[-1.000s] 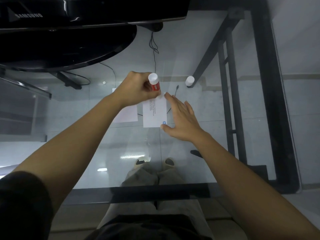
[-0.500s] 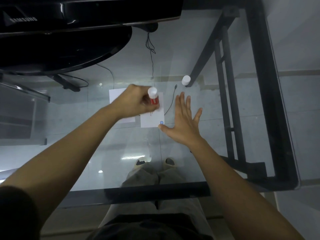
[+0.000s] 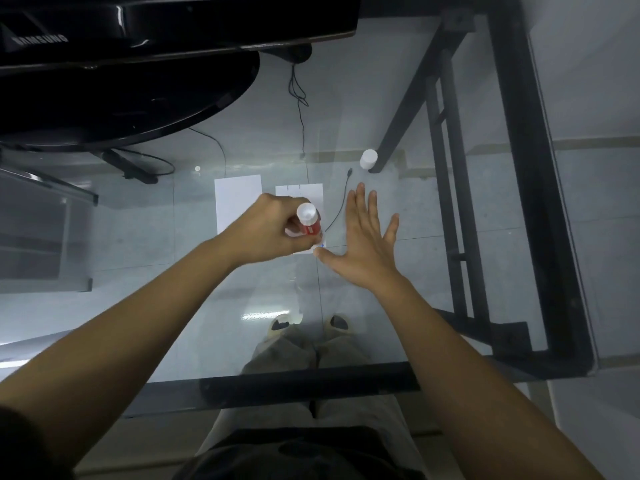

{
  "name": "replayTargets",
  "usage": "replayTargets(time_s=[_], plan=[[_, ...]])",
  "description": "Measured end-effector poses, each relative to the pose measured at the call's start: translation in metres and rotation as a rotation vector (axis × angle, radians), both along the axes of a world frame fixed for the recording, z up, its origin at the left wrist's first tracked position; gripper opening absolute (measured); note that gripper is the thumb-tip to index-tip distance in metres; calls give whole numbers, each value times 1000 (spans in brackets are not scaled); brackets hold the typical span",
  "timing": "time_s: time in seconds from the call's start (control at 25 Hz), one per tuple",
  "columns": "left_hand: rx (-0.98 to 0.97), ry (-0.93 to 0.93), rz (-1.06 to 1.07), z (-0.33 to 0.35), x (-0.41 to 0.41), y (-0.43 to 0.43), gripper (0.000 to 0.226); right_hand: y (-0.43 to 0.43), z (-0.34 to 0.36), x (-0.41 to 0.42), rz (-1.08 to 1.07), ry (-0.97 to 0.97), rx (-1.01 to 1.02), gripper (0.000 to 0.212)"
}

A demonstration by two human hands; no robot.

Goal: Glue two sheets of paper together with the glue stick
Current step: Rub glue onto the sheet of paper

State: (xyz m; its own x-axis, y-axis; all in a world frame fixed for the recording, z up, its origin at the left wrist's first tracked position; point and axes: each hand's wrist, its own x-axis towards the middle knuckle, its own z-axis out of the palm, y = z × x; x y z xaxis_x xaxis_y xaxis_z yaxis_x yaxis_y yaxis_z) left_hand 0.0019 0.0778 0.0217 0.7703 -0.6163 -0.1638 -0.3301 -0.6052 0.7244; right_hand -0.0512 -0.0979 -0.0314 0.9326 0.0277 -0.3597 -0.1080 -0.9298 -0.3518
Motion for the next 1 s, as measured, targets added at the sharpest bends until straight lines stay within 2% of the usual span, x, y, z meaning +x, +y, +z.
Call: replayTargets(time_s=[0.16, 0.4, 0.68, 0.84, 1.0], plan=[[35, 0, -11, 2, 25, -8, 23, 0, -2, 0, 5, 2, -1, 106], [64, -153, 126, 7, 65, -12, 26, 0, -1, 1, 0, 11, 12, 107], [16, -30, -20, 2, 3, -4, 19, 0, 1, -1, 7, -8, -1, 105], [46, -14, -29, 1, 21, -10, 21, 0, 0, -1, 5, -5, 1, 106], [87, -91, 25, 5, 52, -17, 23, 0, -1, 0, 3, -7, 5, 107]])
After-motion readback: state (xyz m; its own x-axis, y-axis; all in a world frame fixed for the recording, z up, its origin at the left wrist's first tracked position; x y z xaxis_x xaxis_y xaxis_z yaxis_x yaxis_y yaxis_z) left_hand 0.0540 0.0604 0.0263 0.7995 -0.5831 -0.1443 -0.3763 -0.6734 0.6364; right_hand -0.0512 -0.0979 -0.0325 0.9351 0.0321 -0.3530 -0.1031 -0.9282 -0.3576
